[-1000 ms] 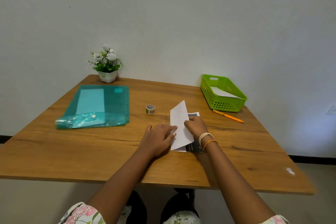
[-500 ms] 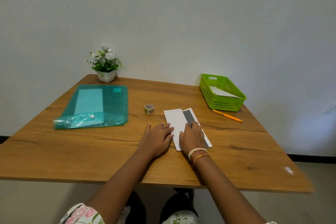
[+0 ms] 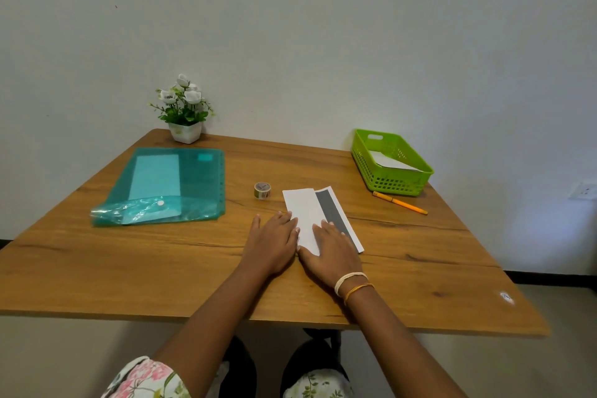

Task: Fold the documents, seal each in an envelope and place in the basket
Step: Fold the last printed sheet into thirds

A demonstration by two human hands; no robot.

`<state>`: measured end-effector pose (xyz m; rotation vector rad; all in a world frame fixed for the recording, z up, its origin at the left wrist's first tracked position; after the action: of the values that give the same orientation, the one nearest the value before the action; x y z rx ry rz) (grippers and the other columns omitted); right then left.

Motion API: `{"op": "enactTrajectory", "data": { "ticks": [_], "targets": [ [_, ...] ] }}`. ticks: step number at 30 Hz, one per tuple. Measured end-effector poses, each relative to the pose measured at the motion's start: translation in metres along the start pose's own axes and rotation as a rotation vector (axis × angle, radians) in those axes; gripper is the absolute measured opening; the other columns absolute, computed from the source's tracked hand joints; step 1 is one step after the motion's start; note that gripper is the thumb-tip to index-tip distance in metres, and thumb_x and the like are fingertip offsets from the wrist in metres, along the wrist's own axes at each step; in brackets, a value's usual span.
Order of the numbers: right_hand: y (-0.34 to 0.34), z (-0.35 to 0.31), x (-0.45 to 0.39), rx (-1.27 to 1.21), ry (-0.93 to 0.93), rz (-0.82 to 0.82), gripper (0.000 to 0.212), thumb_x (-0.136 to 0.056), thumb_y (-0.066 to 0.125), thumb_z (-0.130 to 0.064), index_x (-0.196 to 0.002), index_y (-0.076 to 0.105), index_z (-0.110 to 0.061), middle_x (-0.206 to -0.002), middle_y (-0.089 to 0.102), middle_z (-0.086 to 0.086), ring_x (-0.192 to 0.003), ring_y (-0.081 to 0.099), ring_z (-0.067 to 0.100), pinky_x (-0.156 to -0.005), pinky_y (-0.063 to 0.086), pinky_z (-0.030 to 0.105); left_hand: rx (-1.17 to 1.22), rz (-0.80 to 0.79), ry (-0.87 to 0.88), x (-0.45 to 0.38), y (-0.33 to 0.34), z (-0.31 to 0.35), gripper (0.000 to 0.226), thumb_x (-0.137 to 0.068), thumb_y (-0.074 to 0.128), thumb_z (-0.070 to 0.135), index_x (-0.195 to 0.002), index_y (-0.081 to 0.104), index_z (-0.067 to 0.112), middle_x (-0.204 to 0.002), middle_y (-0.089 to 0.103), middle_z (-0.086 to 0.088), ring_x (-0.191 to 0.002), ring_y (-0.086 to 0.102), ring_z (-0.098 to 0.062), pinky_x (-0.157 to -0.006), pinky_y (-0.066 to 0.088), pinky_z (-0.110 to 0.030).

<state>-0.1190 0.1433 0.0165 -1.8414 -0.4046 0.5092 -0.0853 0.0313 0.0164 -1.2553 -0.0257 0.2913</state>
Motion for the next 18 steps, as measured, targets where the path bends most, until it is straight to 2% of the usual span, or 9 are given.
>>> {"op": "enactTrajectory", "data": {
  "ticks": [4, 7, 11, 13, 15, 18],
  "targets": [
    [-0.008, -0.004, 0.006, -0.079, -0.005, 0.058, 0.066, -0.088, 0.046, -0.057, -0.142, 0.042, -0.020, -0.152, 0.036, 0.000, -0.141, 0.031, 0.018, -0.115, 0.025, 0.036, 0.010, 0.002, -0.009, 0.002, -0.001, 0.001, 0.048, -0.104, 0.020, 0.037, -0.149, 0.034, 0.024, -0.157, 0.028, 0.006, -0.146, 0.019, -0.011, -0.119, 0.005, -0.048],
    [0.001, -0.005, 0.006, -0.077, 0.004, -0.016, 0.070, -0.089, 0.043, -0.060, -0.146, 0.034, -0.021, -0.156, 0.028, 0.002, -0.144, 0.024, 0.020, -0.117, 0.020, 0.039, 0.018, 0.023, -0.022, 0.001, -0.003, 0.000, 0.048, -0.104, 0.021, 0.035, -0.149, 0.034, 0.024, -0.157, 0.029, 0.006, -0.146, 0.020, -0.010, -0.118, 0.005, -0.047],
    [0.001, -0.008, 0.002, -0.080, 0.010, -0.073, 0.064, -0.091, 0.045, -0.051, -0.146, 0.032, -0.021, -0.156, 0.026, 0.005, -0.144, 0.023, 0.023, -0.117, 0.019, 0.040, 0.066, 0.062, -0.042, 0.001, -0.005, -0.004, 0.047, -0.104, 0.025, 0.034, -0.148, 0.034, 0.025, -0.154, 0.035, 0.005, -0.144, 0.025, -0.011, -0.118, 0.008, -0.047],
    [-0.008, -0.009, 0.004, -0.118, 0.015, 0.000, 0.060, -0.089, 0.049, -0.046, -0.141, 0.041, -0.018, -0.149, 0.039, 0.005, -0.137, 0.036, 0.024, -0.111, 0.030, 0.038, 0.117, 0.104, -0.058, 0.002, -0.008, -0.006, 0.045, -0.103, 0.028, 0.033, -0.147, 0.036, 0.023, -0.151, 0.040, 0.003, -0.142, 0.029, -0.011, -0.118, 0.011, -0.045],
    [-0.021, -0.008, 0.007, -0.139, 0.012, 0.138, 0.051, -0.085, 0.055, -0.038, -0.131, 0.054, -0.016, -0.133, 0.057, 0.003, -0.119, 0.054, 0.021, -0.099, 0.043, 0.032, 0.169, 0.151, -0.074, 0.003, -0.012, -0.009, 0.044, -0.103, 0.030, 0.030, -0.145, 0.038, 0.021, -0.148, 0.044, 0.001, -0.139, 0.034, -0.012, -0.117, 0.015, -0.043],
    [-0.034, -0.002, 0.009, -0.180, 0.032, 0.285, 0.033, -0.088, 0.054, -0.026, -0.116, 0.067, -0.016, -0.111, 0.070, 0.004, -0.098, 0.065, 0.020, -0.083, 0.053, 0.030, 0.186, 0.182, -0.092, 0.003, -0.017, -0.012, 0.045, -0.102, 0.032, 0.029, -0.145, 0.037, 0.018, -0.147, 0.045, 0.000, -0.137, 0.037, -0.013, -0.117, 0.018, -0.042]
  ]
}}
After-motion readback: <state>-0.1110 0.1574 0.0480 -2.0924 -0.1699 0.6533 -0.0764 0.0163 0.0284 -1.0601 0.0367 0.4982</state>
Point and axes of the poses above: each hand's wrist, its own x-axis away from the middle knuckle, its own y-axis out of the palm, z = x × y, the point moved 10 cm from there along -x, towards the middle knuckle
